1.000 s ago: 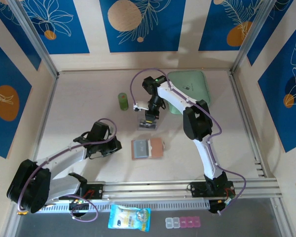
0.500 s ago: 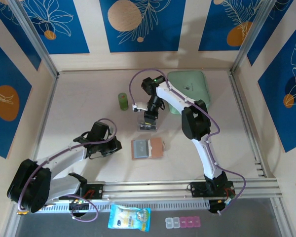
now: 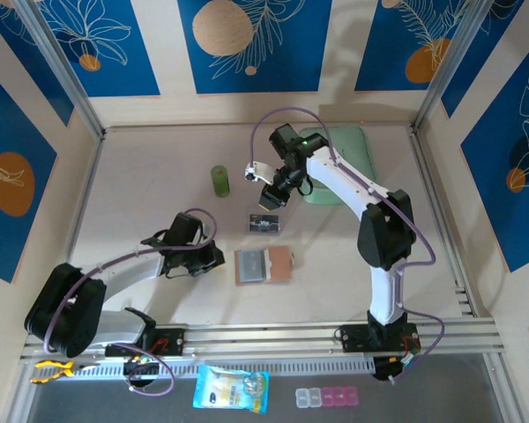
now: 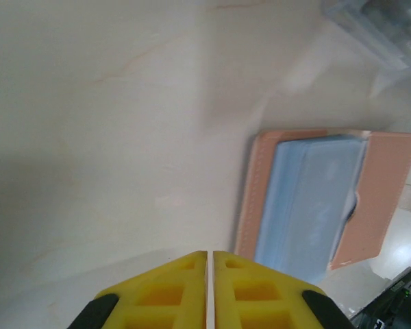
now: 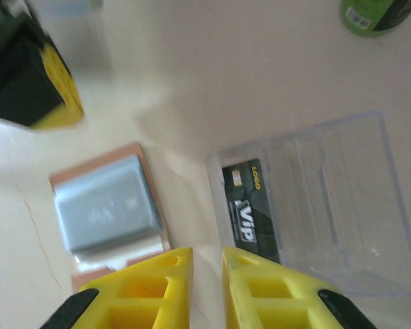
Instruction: Take the credit cards out of the card holder
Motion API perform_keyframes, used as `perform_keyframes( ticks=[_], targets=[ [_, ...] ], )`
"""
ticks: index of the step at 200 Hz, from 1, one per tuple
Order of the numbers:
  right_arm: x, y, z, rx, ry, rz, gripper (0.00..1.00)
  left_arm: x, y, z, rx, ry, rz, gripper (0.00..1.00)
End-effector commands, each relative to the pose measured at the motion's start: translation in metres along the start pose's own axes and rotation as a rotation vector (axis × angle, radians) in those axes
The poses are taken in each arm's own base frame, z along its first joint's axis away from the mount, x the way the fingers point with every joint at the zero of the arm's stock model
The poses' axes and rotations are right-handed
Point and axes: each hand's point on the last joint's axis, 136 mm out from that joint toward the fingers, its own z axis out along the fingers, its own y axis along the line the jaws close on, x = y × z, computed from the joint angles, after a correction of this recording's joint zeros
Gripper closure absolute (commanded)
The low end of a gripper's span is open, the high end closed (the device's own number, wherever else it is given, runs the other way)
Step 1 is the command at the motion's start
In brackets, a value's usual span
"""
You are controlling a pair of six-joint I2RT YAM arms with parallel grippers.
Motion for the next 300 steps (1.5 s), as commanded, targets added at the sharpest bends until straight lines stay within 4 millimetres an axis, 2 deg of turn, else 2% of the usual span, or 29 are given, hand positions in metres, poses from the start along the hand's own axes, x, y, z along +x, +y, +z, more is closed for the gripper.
perform_keyframes(
  ticks=[1, 34, 59, 107, 142, 177, 197, 228, 266, 300],
  targets=[
    [-0.015, 0.009, 0.002, -0.022, -0.113, 0.198, 0.82, -0.006, -0.024, 0.002, 0.057, -0.001, 0.036, 0.91],
    [-0.005, 0.026, 0.016, -0.045, -0.162, 0.474, 0.83, -0.004, -0.034, 0.013, 0.063, 0.021, 0.059, 0.96],
    [0.011, 0.042, 0.033, -0.063, -0.169, 0.671, 0.85, 0.001, -0.038, 0.023, 0.065, 0.045, 0.068, 1.0],
    [0.042, 0.065, 0.054, -0.062, -0.139, 0.922, 0.88, 0.012, -0.032, 0.038, 0.04, 0.089, 0.061, 1.0],
    [0.061, 0.081, 0.062, -0.057, -0.066, 1.02, 0.87, 0.014, -0.023, 0.042, -0.017, 0.099, 0.06, 1.0],
    [0.069, 0.097, 0.076, -0.131, -0.042, 1.067, 0.65, 0.01, -0.018, 0.039, -0.054, 0.077, 0.074, 1.0],
    [0.071, 0.101, 0.085, -0.164, -0.039, 1.09, 0.6, 0.01, -0.018, 0.04, -0.058, 0.083, 0.078, 1.0],
    [0.072, 0.103, 0.094, -0.19, -0.04, 1.115, 0.61, 0.011, -0.014, 0.038, -0.072, 0.081, 0.078, 1.0],
    [0.069, 0.103, 0.104, -0.205, -0.038, 1.117, 0.7, 0.013, -0.007, 0.037, -0.097, 0.082, 0.076, 1.0],
    [0.073, 0.101, 0.112, -0.192, -0.017, 1.127, 0.71, 0.015, -0.003, 0.037, -0.106, 0.084, 0.08, 1.0]
  ],
)
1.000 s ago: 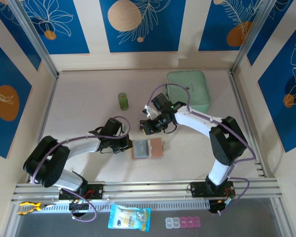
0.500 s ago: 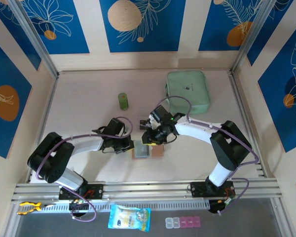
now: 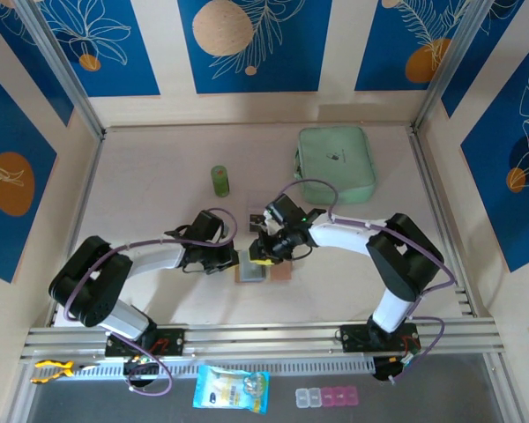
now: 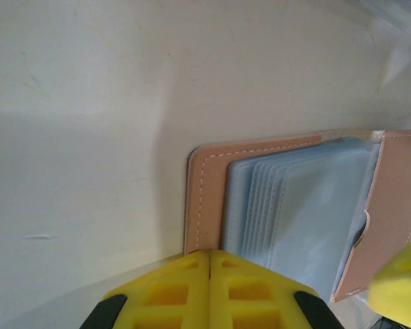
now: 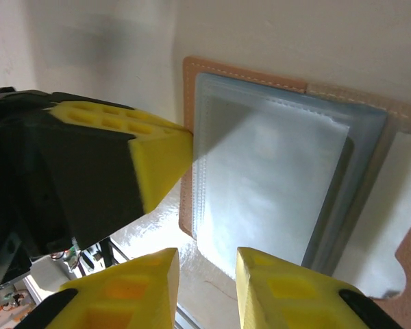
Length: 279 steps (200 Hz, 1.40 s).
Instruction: Take the credit cards out of the card holder
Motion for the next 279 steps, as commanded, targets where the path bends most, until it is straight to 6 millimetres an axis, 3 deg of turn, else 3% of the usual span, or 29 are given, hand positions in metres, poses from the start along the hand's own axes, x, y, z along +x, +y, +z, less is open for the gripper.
perform_keyframes(
  ticks=[1, 74, 174, 253, 279],
  targets=[
    [0.004, -0.001, 0.007, -0.005, 0.027, 0.016, 0.71, 0.007, 0.014, -0.001, -0.066, 0.013, 0.011, 1.0],
    [0.009, -0.027, 0.008, 0.12, 0.036, 0.039, 0.71, 0.006, 0.015, -0.002, -0.076, 0.013, 0.018, 1.0],
    [0.01, -0.035, 0.003, 0.125, 0.02, 0.049, 0.72, 0.002, 0.009, -0.009, -0.074, -0.001, 0.027, 1.0],
    [0.01, -0.038, 0.005, 0.114, 0.023, 0.054, 0.75, -0.005, -0.024, -0.029, 0.031, -0.04, 0.036, 1.0],
    [0.011, -0.039, 0.005, 0.112, 0.024, 0.055, 0.75, -0.006, -0.039, -0.034, 0.1, -0.05, 0.026, 0.86]
  ],
)
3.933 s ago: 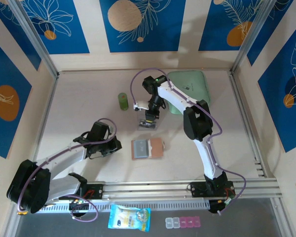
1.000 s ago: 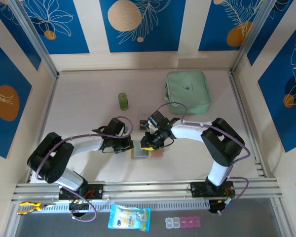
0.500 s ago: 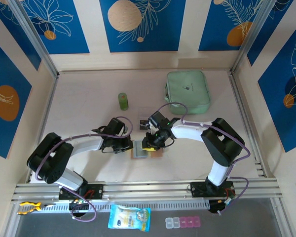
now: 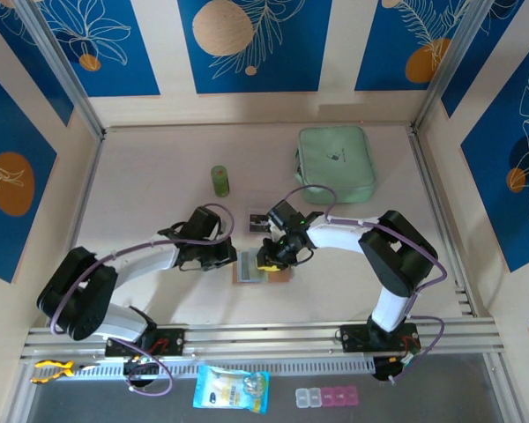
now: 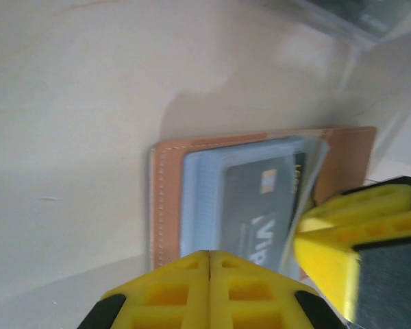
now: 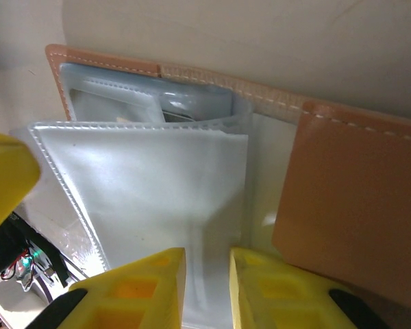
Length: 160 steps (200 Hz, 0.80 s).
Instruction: Take the credit cards out of the card holder
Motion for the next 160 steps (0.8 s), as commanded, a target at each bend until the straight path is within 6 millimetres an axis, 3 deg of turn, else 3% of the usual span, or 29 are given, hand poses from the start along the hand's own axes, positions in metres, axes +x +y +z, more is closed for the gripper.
perform_keyframes(
  ticks=[1, 20, 47, 160],
  targets=[
    [0.003, -0.003, -0.001, -0.001, 0.008, -0.001, 0.75, -0.003, -0.025, -0.009, 0.088, -0.011, -0.004, 0.85],
    [0.003, -0.003, -0.001, -0.003, 0.008, 0.0, 0.75, -0.001, -0.031, -0.008, 0.125, -0.006, -0.014, 0.75],
    [0.003, -0.003, -0.001, -0.006, 0.009, 0.0, 0.75, 0.006, -0.036, -0.001, 0.152, 0.025, -0.021, 0.71],
    [0.005, -0.004, 0.0, -0.011, 0.011, 0.004, 0.75, 0.018, -0.033, 0.023, 0.138, 0.078, -0.038, 0.78]
  ],
)
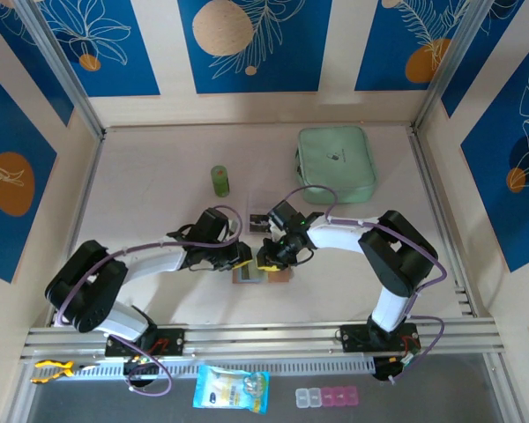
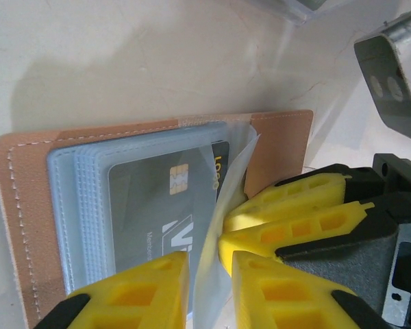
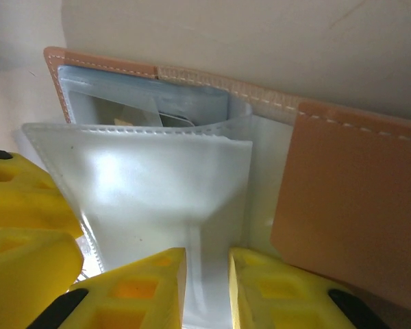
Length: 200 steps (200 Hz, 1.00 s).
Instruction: Take the credit cards out of the card holder
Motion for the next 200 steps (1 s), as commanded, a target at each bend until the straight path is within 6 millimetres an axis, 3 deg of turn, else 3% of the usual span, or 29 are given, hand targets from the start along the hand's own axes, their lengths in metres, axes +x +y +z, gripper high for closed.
perform_keyframes(
  ticks=[1, 47, 123, 200],
  targets=[
    [0.006, -0.004, -0.001, -0.002, 0.016, 0.007, 0.75, 0.006, 0.0, 0.004, 0.005, 0.022, 0.0, 0.78],
    [0.004, -0.001, -0.011, -0.001, -0.016, 0.001, 0.76, 0.007, -0.004, 0.004, 0.011, 0.025, 0.006, 0.81],
    [-0.002, -0.002, -0.052, -0.012, -0.11, 0.0, 0.76, 0.006, -0.026, -0.001, 0.032, 0.026, 0.041, 0.82],
    [-0.003, -0.011, -0.083, -0.034, -0.181, 0.016, 0.76, 0.007, -0.054, 0.019, 0.055, 0.064, 0.083, 0.79]
  ],
)
